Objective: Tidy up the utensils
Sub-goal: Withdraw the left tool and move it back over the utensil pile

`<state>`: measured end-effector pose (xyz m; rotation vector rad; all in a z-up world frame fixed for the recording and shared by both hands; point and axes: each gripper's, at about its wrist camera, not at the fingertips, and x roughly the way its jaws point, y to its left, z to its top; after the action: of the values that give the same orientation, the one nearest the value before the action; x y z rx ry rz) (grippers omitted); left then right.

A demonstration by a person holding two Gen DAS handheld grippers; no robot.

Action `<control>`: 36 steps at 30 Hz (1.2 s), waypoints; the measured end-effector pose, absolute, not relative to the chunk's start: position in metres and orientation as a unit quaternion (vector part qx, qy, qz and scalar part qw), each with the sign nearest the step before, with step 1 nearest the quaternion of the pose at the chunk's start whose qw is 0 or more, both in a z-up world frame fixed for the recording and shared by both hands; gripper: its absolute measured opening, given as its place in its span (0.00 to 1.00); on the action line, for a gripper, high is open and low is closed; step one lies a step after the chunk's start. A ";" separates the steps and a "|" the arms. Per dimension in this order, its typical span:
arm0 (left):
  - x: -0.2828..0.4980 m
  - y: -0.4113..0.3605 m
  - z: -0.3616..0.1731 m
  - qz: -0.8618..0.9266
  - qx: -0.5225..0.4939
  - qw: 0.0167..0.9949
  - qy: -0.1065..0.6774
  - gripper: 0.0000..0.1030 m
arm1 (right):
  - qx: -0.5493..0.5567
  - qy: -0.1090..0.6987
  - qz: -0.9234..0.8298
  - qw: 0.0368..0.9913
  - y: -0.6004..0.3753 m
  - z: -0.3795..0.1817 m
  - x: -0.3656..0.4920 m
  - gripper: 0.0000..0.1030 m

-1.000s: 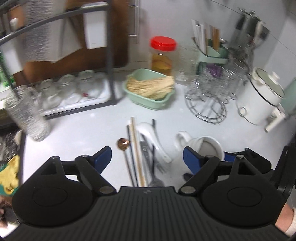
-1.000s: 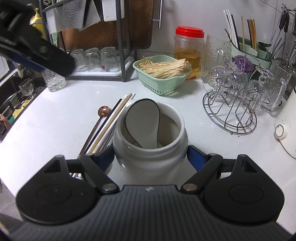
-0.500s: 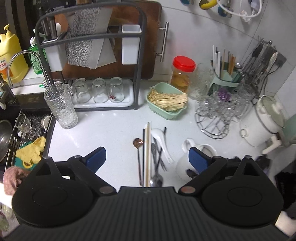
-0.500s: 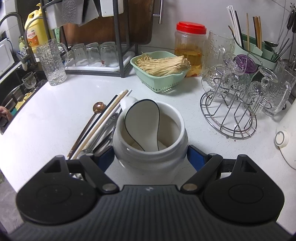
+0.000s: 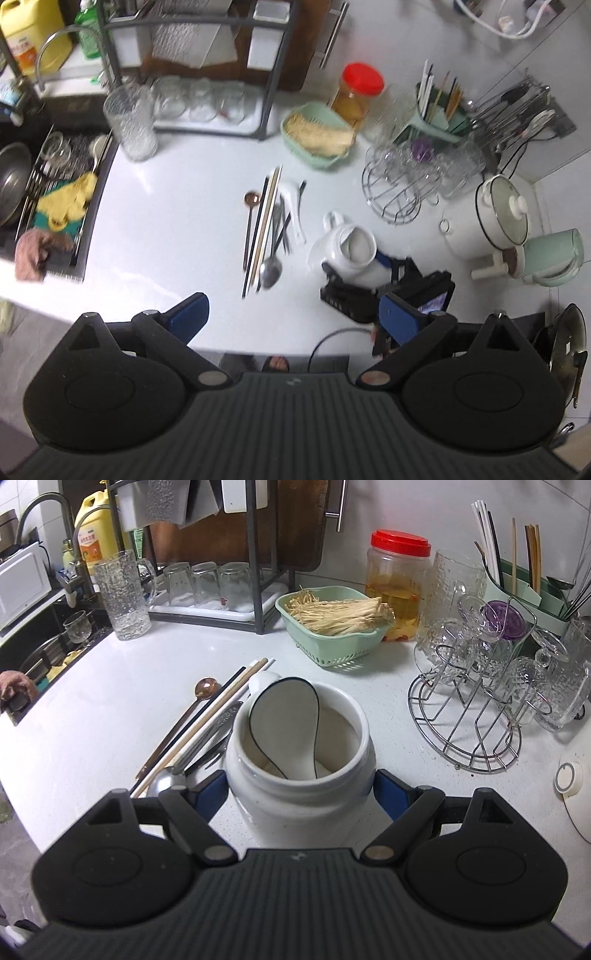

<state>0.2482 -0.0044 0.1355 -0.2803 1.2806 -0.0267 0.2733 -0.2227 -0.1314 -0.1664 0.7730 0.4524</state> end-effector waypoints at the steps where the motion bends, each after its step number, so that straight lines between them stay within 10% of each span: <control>1: 0.248 -0.006 0.138 -0.008 -0.131 0.790 0.599 0.97 | -0.080 0.373 0.219 0.898 -0.223 -0.131 0.274 0.85; 36: 0.286 0.002 0.099 -0.019 -0.177 0.794 0.582 0.97 | -0.069 0.372 0.205 0.903 -0.225 -0.131 0.266 0.85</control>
<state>0.2862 0.0023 0.0985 -0.3801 1.2503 -0.0403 0.2663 -0.2253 -0.1311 -0.1428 0.7683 0.4241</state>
